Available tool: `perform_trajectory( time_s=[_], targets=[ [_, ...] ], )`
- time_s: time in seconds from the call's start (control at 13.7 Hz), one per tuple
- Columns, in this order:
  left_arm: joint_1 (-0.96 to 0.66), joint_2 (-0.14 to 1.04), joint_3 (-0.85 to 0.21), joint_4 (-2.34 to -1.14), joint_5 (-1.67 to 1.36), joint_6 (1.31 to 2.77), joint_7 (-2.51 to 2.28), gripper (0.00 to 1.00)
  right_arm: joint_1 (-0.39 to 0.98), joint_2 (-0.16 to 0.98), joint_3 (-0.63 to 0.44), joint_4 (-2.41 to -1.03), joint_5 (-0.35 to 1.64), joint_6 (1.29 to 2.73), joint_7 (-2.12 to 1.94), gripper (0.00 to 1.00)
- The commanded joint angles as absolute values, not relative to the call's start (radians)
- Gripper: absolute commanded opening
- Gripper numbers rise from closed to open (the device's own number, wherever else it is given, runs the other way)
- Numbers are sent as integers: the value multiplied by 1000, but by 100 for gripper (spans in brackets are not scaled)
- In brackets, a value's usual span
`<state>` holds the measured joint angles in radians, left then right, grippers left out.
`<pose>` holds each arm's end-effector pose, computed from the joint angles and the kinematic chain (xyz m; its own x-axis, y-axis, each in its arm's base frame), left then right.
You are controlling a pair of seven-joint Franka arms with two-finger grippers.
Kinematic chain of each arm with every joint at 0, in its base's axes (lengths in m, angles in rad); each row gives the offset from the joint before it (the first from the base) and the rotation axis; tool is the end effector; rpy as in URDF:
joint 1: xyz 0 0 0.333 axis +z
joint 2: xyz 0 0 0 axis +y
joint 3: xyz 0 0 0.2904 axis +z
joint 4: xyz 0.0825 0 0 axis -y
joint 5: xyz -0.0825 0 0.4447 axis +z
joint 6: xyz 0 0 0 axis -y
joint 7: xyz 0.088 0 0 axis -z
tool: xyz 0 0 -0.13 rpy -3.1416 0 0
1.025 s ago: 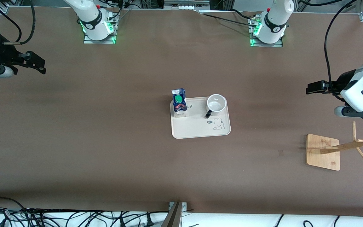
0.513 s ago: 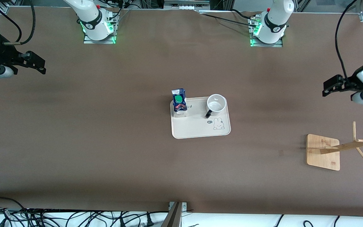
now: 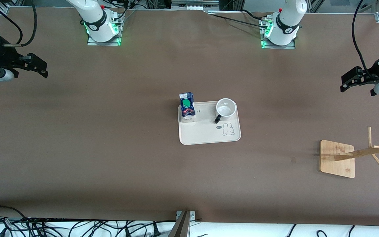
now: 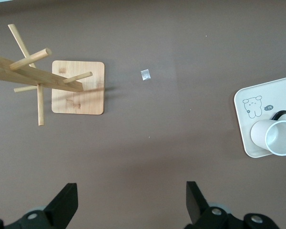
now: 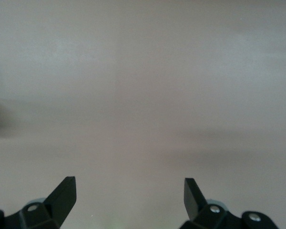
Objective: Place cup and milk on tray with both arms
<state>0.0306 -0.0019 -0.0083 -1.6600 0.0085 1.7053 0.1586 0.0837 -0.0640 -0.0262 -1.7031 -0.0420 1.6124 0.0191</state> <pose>0.6260 0.0150 0.5413 0.9895 -0.1370 0.0452 -0.1364 -0.9905 -0.0158 0.5969 0.0287 0.5478 0.9989 0.0402 -0.0260 0.0413 -0.9983 0.0407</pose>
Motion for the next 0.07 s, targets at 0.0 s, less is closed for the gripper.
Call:
perform_trajectory(
  time_s=[0.0],
  targets=[
    [2,-28,6,-1690,25,1721,144,100,81,-61,-25,-1689,-48,1598,18,100]
  ],
)
